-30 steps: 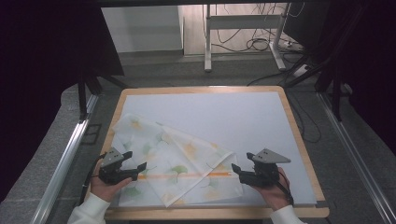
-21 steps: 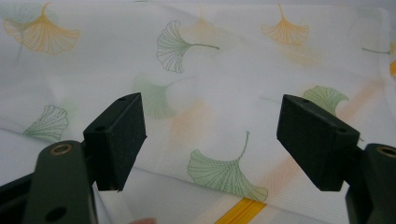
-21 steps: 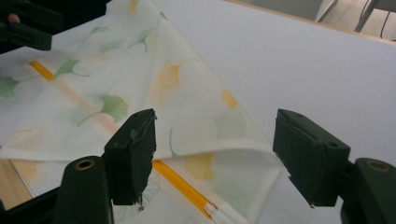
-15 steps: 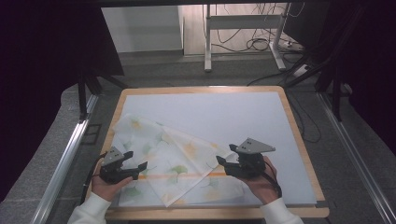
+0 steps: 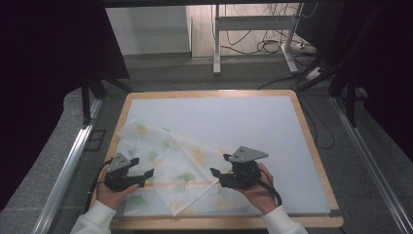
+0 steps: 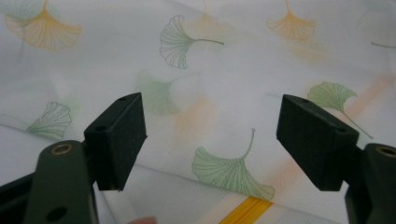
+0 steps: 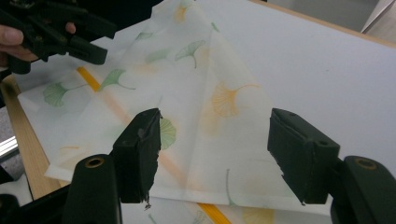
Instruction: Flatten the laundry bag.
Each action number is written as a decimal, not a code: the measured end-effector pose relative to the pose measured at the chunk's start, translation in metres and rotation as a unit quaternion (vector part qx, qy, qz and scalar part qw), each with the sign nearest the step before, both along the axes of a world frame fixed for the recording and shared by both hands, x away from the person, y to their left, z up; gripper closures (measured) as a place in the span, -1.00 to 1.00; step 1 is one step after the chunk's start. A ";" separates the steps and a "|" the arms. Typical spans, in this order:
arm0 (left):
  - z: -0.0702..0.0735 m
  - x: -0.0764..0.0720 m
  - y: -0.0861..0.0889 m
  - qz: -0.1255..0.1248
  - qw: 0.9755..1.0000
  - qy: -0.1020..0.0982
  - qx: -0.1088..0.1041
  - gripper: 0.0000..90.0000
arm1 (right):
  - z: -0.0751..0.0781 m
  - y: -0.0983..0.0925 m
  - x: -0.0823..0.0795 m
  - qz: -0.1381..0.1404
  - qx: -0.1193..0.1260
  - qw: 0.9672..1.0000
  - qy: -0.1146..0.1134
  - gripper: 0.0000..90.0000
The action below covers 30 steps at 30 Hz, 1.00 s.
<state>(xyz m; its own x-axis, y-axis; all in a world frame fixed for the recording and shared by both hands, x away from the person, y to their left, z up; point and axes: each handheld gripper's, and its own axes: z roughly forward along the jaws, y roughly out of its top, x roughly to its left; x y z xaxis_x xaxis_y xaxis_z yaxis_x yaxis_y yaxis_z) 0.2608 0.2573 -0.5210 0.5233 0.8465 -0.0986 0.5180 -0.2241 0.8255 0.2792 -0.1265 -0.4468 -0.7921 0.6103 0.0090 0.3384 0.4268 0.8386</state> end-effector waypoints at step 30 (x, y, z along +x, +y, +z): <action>0.000 0.000 0.000 0.001 1.000 0.002 0.002 -0.47 | -0.026 0.061 -0.013 0.068 -0.025 0.996 0.050 -0.20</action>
<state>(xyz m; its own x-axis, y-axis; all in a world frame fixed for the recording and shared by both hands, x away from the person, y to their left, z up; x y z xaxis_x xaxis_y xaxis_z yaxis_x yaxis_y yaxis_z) 0.2607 0.2573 -0.5209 0.5204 0.8483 -0.0980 0.5226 -0.2255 0.8222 0.2666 -0.0651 -0.4727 -0.8643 0.4989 0.0642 0.3547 0.5141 0.7810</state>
